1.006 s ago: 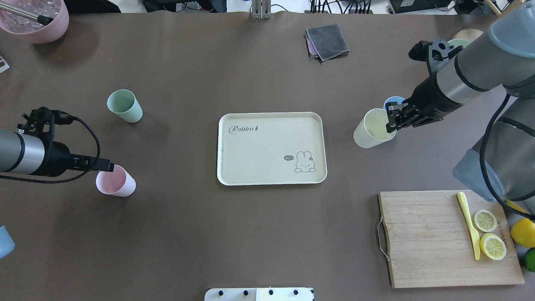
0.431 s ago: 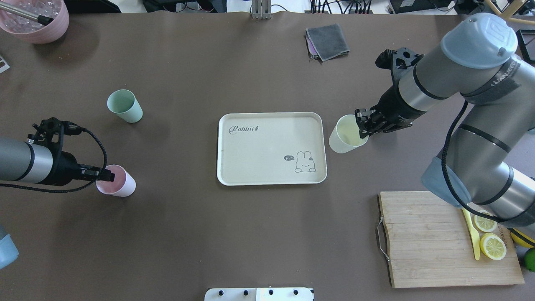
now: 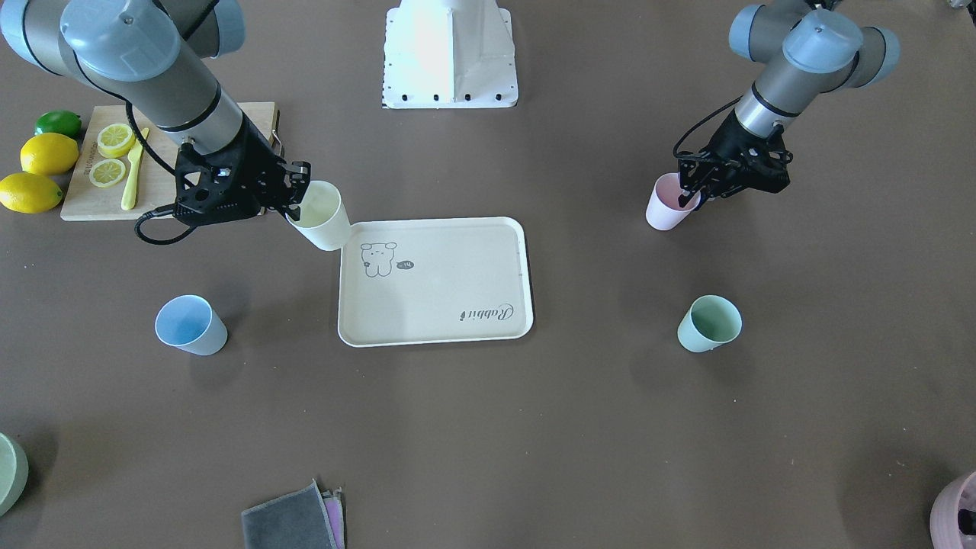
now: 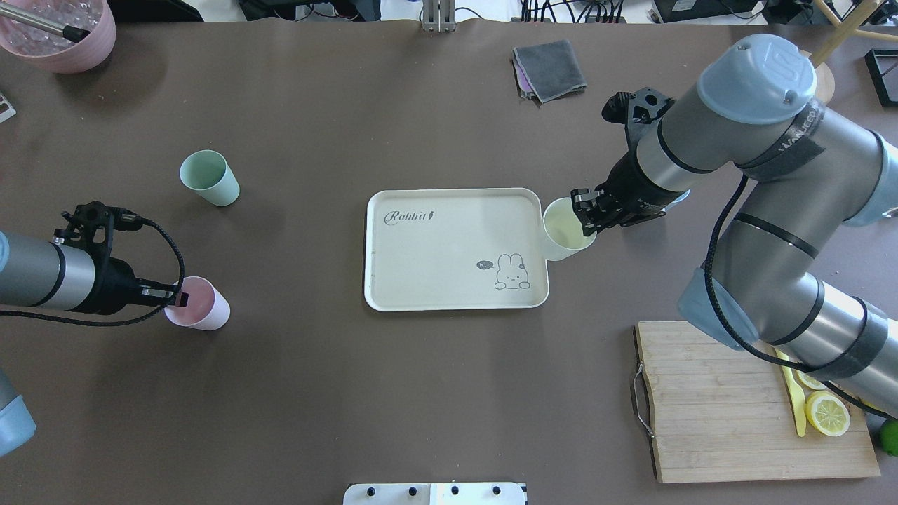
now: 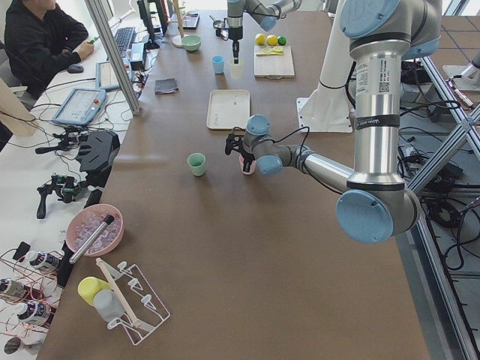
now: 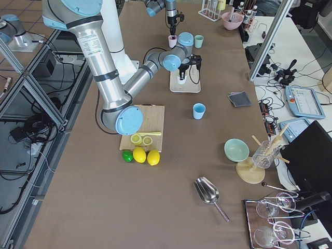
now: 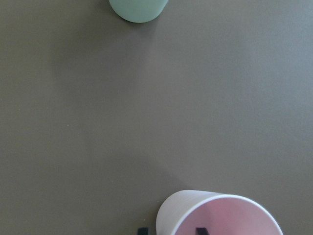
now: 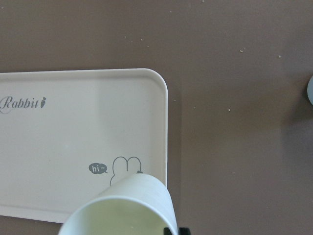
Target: Place all cups on tray
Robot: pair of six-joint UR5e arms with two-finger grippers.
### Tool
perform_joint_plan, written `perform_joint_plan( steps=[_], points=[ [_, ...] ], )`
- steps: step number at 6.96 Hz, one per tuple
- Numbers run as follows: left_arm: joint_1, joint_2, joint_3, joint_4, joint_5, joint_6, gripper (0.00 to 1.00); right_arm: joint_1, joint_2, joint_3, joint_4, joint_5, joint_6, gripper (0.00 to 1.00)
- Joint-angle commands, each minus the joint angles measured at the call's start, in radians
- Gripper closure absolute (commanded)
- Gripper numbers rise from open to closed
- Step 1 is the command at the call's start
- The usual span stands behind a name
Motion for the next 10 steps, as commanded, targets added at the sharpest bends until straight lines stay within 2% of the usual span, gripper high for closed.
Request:
perform_joint_plan(
  steps=[1, 3, 6, 7, 8, 9, 10],
  points=[
    [-0.018, -0.003, -0.005, 0.004, -0.012, -0.001, 1.00, -0.029, 0.039, -0.048, 0.009, -0.024, 0.015, 1.00],
    [-0.088, -0.035, -0.010, 0.025, -0.074, -0.003, 1.00, -0.076, 0.073, -0.094, 0.014, -0.066, 0.020, 1.00],
    [-0.112, -0.219, -0.010, 0.222, -0.074, -0.007, 1.00, -0.138, 0.118, -0.151, 0.016, -0.084, 0.019, 1.00],
    [-0.115, -0.294, -0.008, 0.300, -0.072, -0.007, 1.00, -0.142, 0.122, -0.186, 0.041, -0.107, 0.017, 1.00],
    [-0.116, -0.343, -0.011, 0.348, -0.068, -0.010, 1.00, -0.144, 0.122, -0.238, 0.121, -0.110, 0.020, 1.00],
    [-0.115, -0.347, -0.011, 0.352, -0.068, -0.015, 1.00, -0.142, 0.122, -0.252, 0.135, -0.110, 0.020, 1.00],
    [-0.110, -0.373, 0.001, 0.358, -0.066, -0.047, 1.00, -0.135, 0.128, -0.252, 0.132, -0.109, 0.022, 0.50]
  ],
)
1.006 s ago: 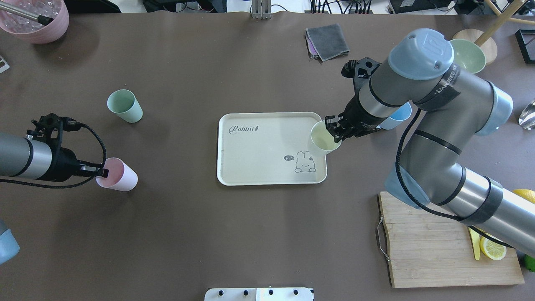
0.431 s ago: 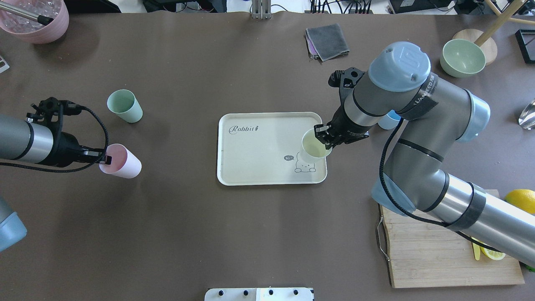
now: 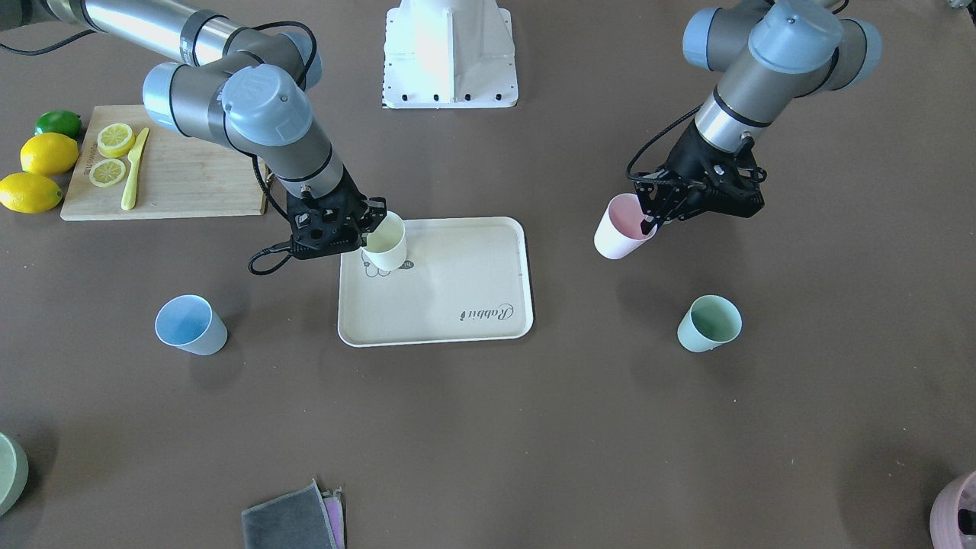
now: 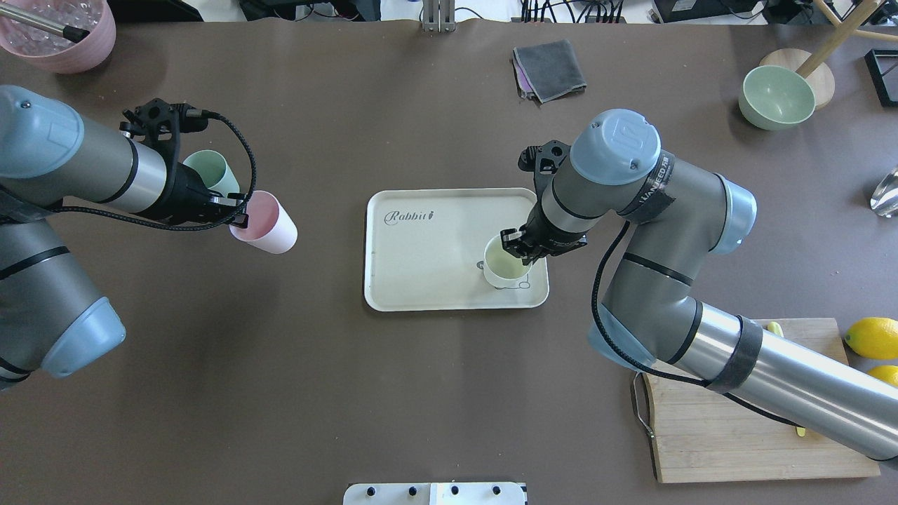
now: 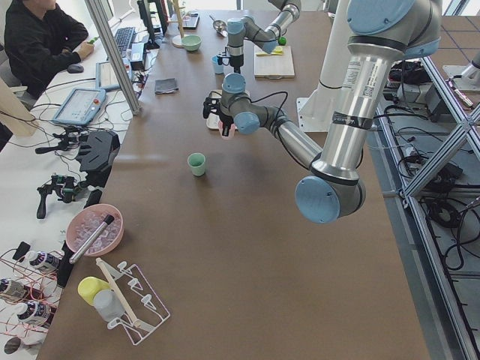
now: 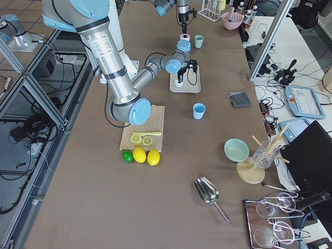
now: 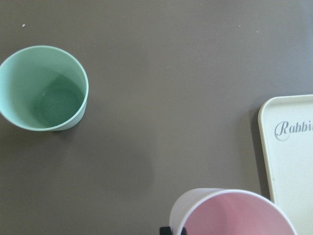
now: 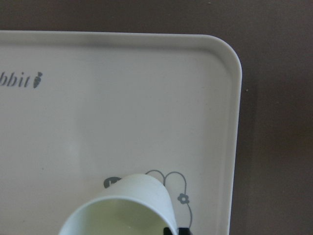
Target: Place all cups on tray
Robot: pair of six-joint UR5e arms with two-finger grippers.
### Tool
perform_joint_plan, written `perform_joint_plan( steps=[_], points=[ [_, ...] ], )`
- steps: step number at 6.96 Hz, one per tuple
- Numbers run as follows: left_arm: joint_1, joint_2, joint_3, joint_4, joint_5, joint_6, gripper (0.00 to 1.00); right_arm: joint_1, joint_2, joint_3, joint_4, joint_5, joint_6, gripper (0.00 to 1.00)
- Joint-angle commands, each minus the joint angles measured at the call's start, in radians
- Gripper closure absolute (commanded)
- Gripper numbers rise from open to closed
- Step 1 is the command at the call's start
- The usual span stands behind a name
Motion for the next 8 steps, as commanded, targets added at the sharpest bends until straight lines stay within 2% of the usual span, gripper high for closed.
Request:
perform_joint_plan(
  steps=[1, 2, 3, 4, 5, 6, 8],
  points=[
    [0.007, -0.083, 0.012, 0.059, 0.008, -0.068, 1.00, 0.010, 0.008, -0.007, 0.008, 0.000, 0.020, 0.01],
    [0.026, -0.127, 0.004, 0.091, 0.032, -0.143, 1.00, 0.035, 0.008, 0.021, 0.002, 0.017, 0.032, 0.00],
    [0.106, -0.148, 0.000, 0.093, 0.104, -0.218, 1.00, 0.065, 0.009, 0.082, -0.068, 0.028, 0.029, 0.00],
    [0.178, -0.200, -0.002, 0.154, 0.174, -0.269, 1.00, 0.100, 0.021, 0.119, -0.155, 0.038, 0.015, 0.00],
    [0.253, -0.267, -0.002, 0.247, 0.254, -0.305, 1.00, 0.146, 0.017, 0.122, -0.164, 0.061, 0.008, 0.00],
    [0.323, -0.295, 0.018, 0.266, 0.319, -0.314, 1.00, 0.189, 0.008, 0.119, -0.170, 0.078, -0.024, 0.00],
    [0.343, -0.313, 0.078, 0.257, 0.341, -0.308, 1.00, 0.261, -0.014, 0.112, -0.170, 0.100, -0.063, 0.00]
  ],
)
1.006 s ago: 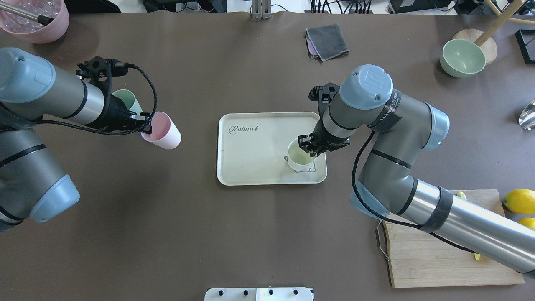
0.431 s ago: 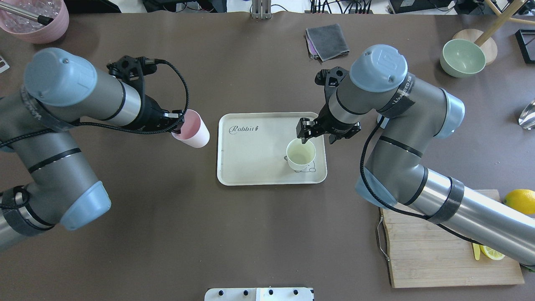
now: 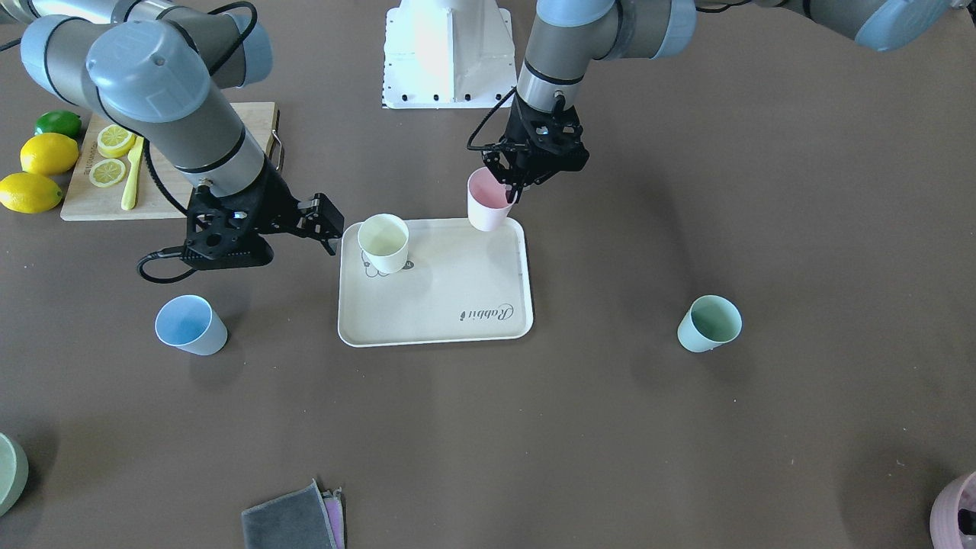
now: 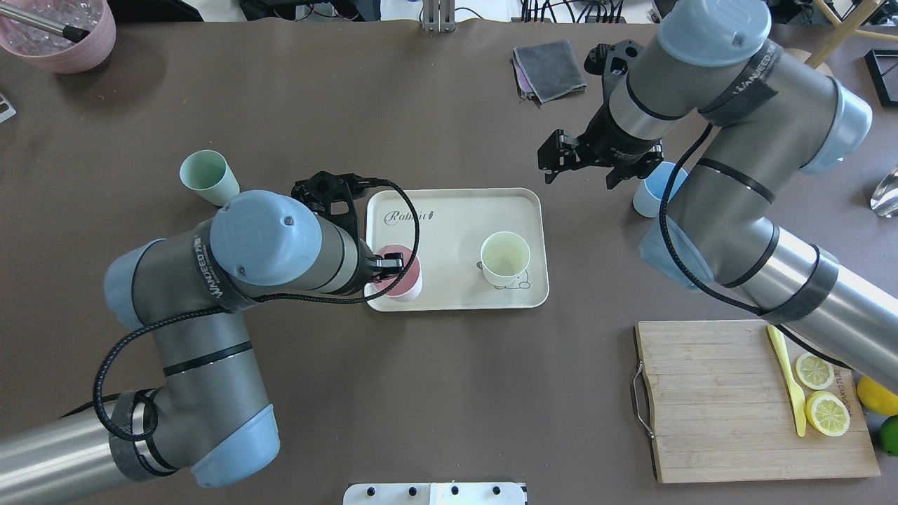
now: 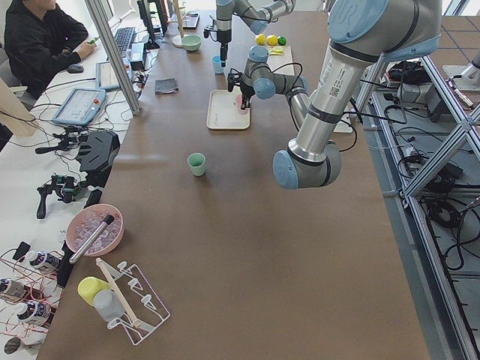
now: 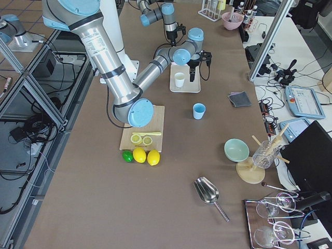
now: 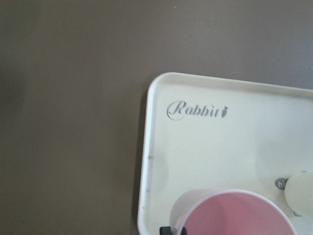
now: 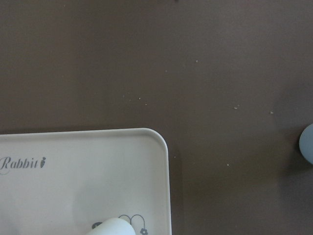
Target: Place all cups on tray
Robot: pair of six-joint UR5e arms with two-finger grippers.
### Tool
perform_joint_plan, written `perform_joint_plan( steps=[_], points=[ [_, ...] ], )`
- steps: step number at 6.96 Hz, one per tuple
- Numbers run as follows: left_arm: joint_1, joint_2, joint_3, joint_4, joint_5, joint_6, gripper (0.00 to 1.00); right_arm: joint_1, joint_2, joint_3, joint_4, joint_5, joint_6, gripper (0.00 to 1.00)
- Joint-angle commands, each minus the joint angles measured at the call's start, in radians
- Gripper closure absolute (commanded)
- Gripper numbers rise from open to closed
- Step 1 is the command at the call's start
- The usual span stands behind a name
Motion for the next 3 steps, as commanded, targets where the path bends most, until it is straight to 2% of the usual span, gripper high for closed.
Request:
perform_joint_plan(
  steps=[1, 3],
  points=[
    [0.017, -0.026, 0.072, -0.023, 0.017, 0.008, 1.00, 0.087, -0.046, -0.003, -0.004, 0.016, -0.115, 0.00],
    [0.013, -0.028, 0.119, -0.068, 0.019, 0.011, 1.00, 0.173, -0.121, -0.014, -0.004, 0.025, -0.292, 0.00]
  ],
)
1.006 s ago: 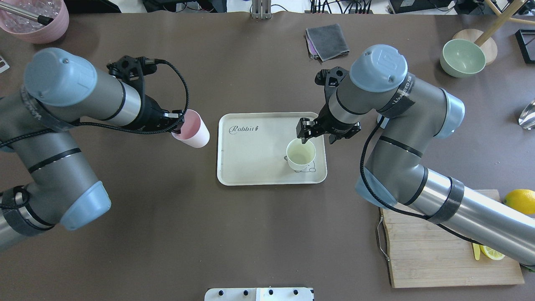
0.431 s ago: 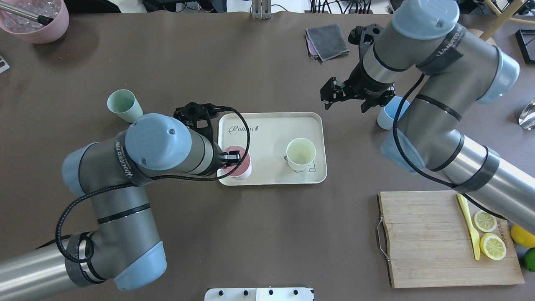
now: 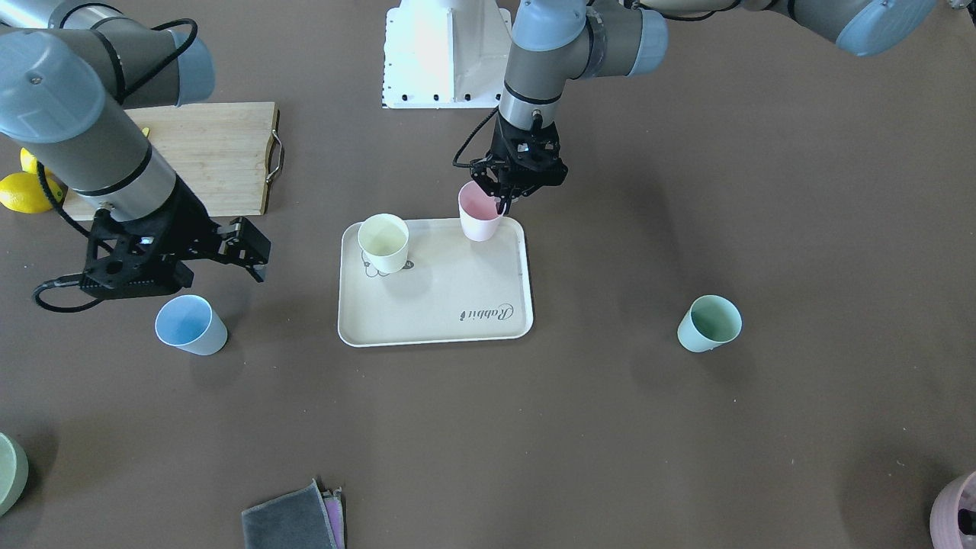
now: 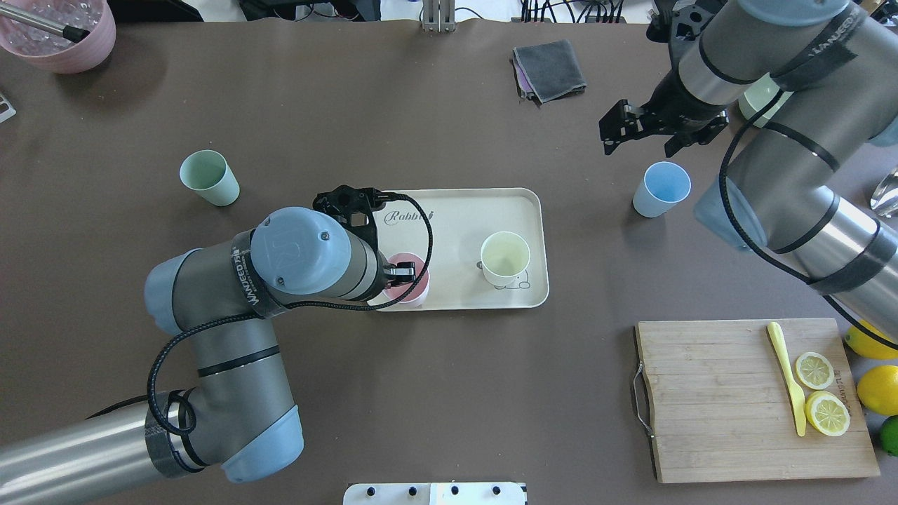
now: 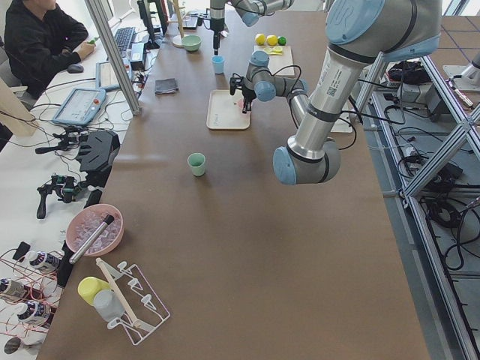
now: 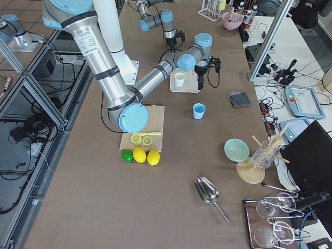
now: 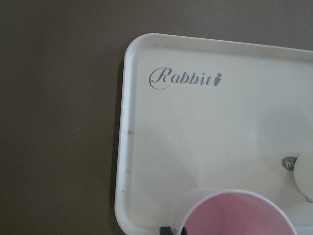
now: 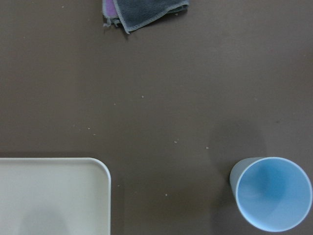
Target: Place all cups on tray
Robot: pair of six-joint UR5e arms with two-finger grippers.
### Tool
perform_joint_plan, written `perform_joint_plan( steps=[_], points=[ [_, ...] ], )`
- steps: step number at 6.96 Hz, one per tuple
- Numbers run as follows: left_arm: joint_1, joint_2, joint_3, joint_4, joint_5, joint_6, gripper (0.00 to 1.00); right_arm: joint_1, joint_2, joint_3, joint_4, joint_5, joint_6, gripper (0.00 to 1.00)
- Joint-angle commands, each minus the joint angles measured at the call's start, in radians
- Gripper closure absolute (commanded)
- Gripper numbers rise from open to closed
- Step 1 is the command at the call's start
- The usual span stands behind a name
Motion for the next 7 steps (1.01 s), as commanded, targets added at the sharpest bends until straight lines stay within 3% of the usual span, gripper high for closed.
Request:
perform_joint_plan(
  steps=[1, 3, 4, 6, 7],
  points=[
    [-0.004, -0.001, 0.028, -0.023, 0.002, 0.003, 1.00, 0.074, -0.062, -0.009, 0.000, 0.017, -0.137, 0.00],
    [-0.005, 0.000, 0.031, -0.022, 0.025, 0.029, 1.00, 0.079, -0.073, -0.021, 0.006, 0.018, -0.138, 0.00],
    [-0.005, 0.000, 0.031, -0.022, 0.027, 0.029, 0.28, 0.079, -0.073, -0.047, 0.013, 0.018, -0.138, 0.00],
    [-0.007, -0.003, 0.016, -0.023, 0.024, 0.049, 0.03, 0.074, -0.070, -0.093, 0.015, 0.017, -0.133, 0.00],
    [-0.030, -0.015, -0.002, -0.019, 0.010, 0.066, 0.03, 0.071, -0.072, -0.135, 0.045, 0.011, -0.130, 0.00]
  ],
)
